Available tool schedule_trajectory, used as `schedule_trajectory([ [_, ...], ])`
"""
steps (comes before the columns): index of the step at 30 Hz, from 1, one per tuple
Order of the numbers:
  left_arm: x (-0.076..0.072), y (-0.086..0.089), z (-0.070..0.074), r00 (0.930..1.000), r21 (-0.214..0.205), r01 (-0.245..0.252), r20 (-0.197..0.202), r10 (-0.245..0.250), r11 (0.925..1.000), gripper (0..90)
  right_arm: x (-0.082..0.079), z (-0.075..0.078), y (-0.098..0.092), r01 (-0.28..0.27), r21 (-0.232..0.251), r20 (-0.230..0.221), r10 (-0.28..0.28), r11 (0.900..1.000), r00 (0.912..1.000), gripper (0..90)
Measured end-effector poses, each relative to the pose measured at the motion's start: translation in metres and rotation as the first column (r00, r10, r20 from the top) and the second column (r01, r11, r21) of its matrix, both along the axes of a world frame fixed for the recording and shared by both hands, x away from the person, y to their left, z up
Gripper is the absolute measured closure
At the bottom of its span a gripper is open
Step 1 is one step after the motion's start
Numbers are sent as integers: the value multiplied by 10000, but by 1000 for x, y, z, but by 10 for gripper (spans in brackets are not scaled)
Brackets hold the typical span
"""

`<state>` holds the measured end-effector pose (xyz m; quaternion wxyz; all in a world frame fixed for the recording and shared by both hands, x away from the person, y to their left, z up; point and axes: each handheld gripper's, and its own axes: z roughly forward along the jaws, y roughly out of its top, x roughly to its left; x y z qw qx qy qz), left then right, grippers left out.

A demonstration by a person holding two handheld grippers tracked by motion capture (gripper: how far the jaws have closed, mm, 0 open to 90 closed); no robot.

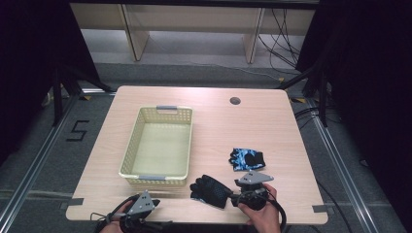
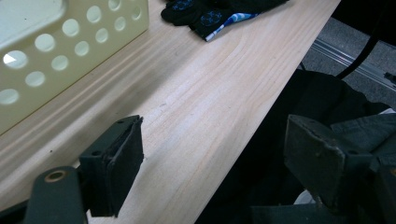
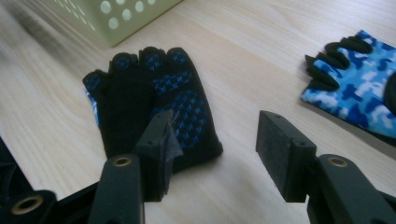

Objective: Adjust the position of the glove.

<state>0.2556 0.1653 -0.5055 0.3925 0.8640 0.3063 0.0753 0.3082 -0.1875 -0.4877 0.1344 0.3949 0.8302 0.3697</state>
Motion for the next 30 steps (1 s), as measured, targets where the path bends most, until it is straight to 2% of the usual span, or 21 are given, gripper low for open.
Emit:
schedule_trajectory([
  [3, 1, 1, 1, 9999, 52, 167, 28, -167, 9998, 195, 5, 0, 3, -49, 70, -184, 50, 10000, 9998, 511],
  [5, 1, 1, -1, 10000, -81, -49, -77, 48, 10000, 195, 12, -3, 5, -338, 182, -42, 338, 9993, 9994, 536],
  [6, 0, 0, -1, 9998, -203, -181, -120, 179, 9996, 195, 13, -3, 8, -333, 234, -211, 338, 9992, 9992, 541],
  [7, 3, 3, 0, 9999, 162, 88, 86, -90, 9998, 195, 17, -5, 8, -528, 57, -32, 529, 9986, 9986, 550],
  [9, 3, 3, 0, 10000, 111, 28, 91, -29, 9999, 195, 24, -9, 13, -541, 141, -290, 545, 9984, 9981, 580],
  [10, 1, 2, -1, 9997, -174, -235, -71, 234, 9996, 195, 24, -9, 13, -541, 141, -290, 545, 9984, 9981, 580],
  [11, 2, 3, -1, 9999, 26, -157, -52, 157, 9999, 195, 29, -10, 14, -840, 103, -541, 845, 9964, 9950, 605],
  [14, 3, 4, 1, 10000, 26, 44, 8, -44, 10000, 195, 34, -14, 15, -1159, 118, -645, 1164, 9932, 9911, 647],
  [15, 3, 3, 0, 10000, -144, -72, 3, 72, 9999, 195, 34, -14, 15, -1159, 118, -645, 1164, 9932, 9911, 647],
  [16, 3, 4, 0, 10000, 91, -18, 50, 18, 10000, 195, 36, -16, 16, -1261, 87, -710, 1264, 9920, 9894, 666],
  [17, 1, 3, -1, 9997, -108, -244, -45, 243, 9996, 195, 38, -20, 15, -1497, 338, -867, 1521, 9882, 9846, 741],
  [18, 1, 3, -1, 9997, -200, -235, -72, 234, 9995, 195, 38, -20, 15, -1497, 338, -867, 1521, 9882, 9846, 741],
  [19, 2, 4, 0, 10000, 72, -95, 2, 95, 9999, 195, 39, -20, 14, -1682, 366, -805, 1707, 9851, 9820, 775],
  [21, 1, 3, -1, 9997, -75, -230, -35, 230, 9997, 195, 39, -20, 14, -1681, 391, -946, 1711, 9850, 9807, 795],
  [23, 2, 4, 0, 9999, 71, 54, 84, -54, 10000, 195, 41, -19, 13, -1981, 323, -725, 1999, 9797, 9771, 842],
  [24, 2, 4, 0, 10000, 48, 40, 74, -40, 10000, 195, 42, -18, 13, -2094, 466, -824, 2127, 9767, 9736, 859],
  [25, 1, 2, -1, 9997, -236, -240, -105, 238, 9994, 197, 43, -17, 11, -2293, 631, -718, 2336, 9713, 9697, 883],
  [26, 1, 2, -1, 9997, -249, -235, -105, 233, 9994, 197, 43, -17, 11, -2293, 631, -718, 2336, 9713, 9697, 883],
  [28, 2, 4, -1, 9998, 62, -177, 23, 177, 9998, 199, 42, -10, 11, -2725, 730, -448, 2761, 9594, 9601, 897],
  [29, 3, 5, 0, 10000, 55, -21, -74, 22, 10000, 198, 40, -5, 10, -2809, 707, -324, 2837, 9571, 9584, 897],
  [30, 3, 5, 1, 10000, 23, 29, 58, -29, 10000, 199, 39, -1, 9, -2894, 752, -219, 2918, 9542, 9562, 897],
])
